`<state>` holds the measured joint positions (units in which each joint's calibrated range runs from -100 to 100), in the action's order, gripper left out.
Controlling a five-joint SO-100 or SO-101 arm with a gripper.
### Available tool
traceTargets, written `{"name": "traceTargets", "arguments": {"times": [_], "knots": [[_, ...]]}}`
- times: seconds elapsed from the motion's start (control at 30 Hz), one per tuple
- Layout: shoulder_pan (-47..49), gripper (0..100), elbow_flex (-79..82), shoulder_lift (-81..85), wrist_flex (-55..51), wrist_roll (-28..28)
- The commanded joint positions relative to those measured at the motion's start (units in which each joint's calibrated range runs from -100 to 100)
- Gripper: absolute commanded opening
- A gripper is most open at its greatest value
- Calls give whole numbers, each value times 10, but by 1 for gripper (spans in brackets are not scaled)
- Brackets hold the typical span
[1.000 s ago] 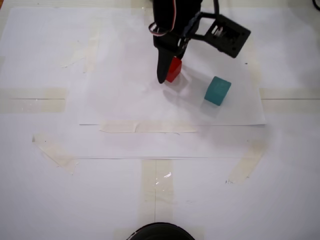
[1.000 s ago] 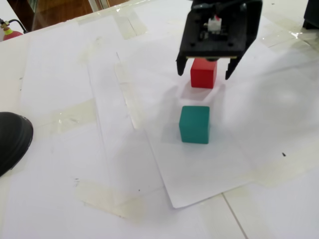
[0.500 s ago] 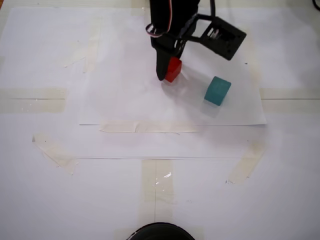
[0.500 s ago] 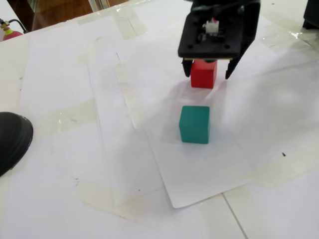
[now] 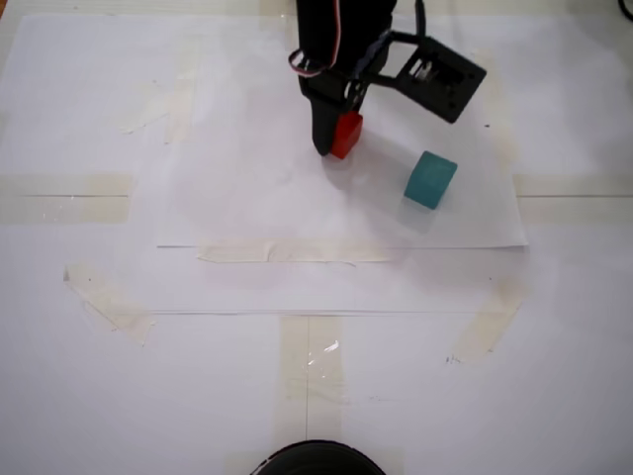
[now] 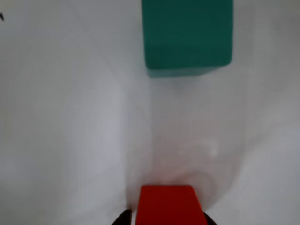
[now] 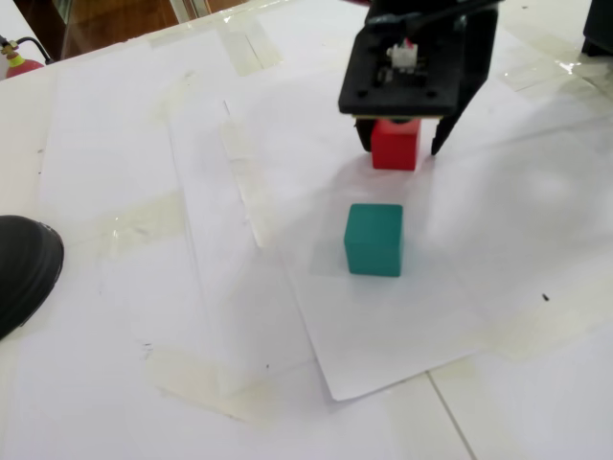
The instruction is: Put the red cube on the top of the blue cube.
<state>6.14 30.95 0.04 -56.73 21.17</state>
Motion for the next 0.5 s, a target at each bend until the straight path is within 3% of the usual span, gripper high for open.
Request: {"name": "traceTargets", "arguments": {"times": [0.0,0.47], "knots": [[-3,18,-2,0,8,3],[-2,14,-14,0,-2,3]]}}
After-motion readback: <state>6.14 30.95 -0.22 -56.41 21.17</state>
